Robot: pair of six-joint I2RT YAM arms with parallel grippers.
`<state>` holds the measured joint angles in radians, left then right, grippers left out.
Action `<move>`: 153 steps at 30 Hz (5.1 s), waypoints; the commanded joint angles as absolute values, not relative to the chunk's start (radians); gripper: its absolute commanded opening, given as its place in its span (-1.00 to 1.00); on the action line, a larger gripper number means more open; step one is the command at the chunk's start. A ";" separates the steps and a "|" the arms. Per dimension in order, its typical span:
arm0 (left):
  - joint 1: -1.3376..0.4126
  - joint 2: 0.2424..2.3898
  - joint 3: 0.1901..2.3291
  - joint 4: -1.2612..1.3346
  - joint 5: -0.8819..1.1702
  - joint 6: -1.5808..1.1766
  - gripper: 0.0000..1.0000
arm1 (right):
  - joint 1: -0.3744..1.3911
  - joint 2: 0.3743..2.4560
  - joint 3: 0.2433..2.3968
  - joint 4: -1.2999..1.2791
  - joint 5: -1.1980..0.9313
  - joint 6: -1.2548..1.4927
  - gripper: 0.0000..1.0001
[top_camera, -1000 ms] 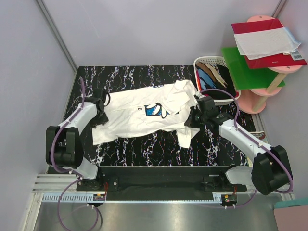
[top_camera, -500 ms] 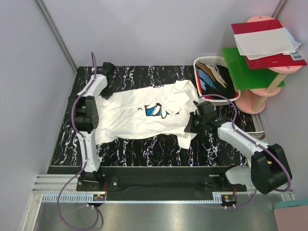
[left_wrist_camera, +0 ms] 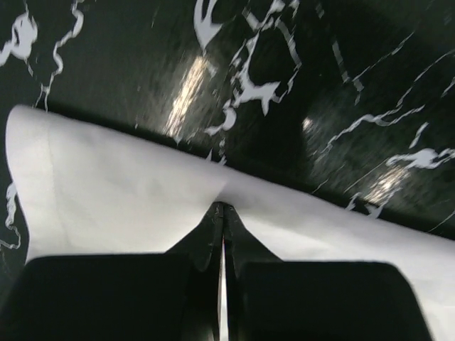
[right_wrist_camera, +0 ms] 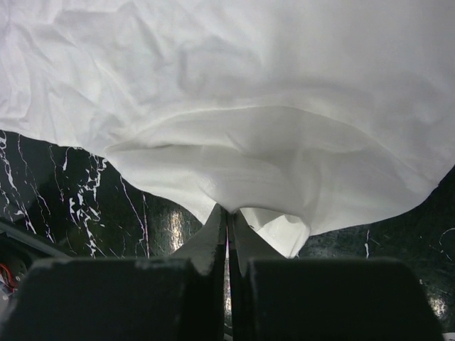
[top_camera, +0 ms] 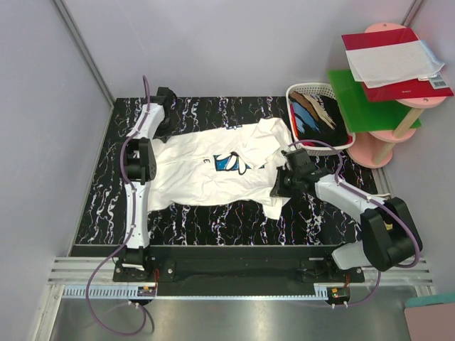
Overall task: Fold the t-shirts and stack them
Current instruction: Fold the tshirt
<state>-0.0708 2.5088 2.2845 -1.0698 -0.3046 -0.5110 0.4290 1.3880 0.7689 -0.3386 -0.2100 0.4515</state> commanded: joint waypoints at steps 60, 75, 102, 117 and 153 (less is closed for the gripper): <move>0.253 1.657 0.976 -0.796 -0.006 -0.368 0.25 | 0.362 1.293 0.802 -0.267 -0.365 0.357 -0.67; 0.279 1.690 1.037 -0.802 -0.006 -0.364 0.28 | 0.359 1.249 0.753 -0.287 -0.394 0.420 -0.02; 0.278 1.715 1.028 -0.785 0.035 -0.370 -1.00 | 0.359 1.304 0.535 -0.046 -0.429 0.612 -0.16; 0.276 1.681 1.016 -0.776 0.044 -0.373 -1.00 | 0.359 1.407 0.503 0.144 -0.486 0.641 -1.00; 0.186 1.687 1.316 -0.732 0.115 -0.511 -1.00 | 0.359 1.353 0.779 0.025 -0.318 0.442 -0.99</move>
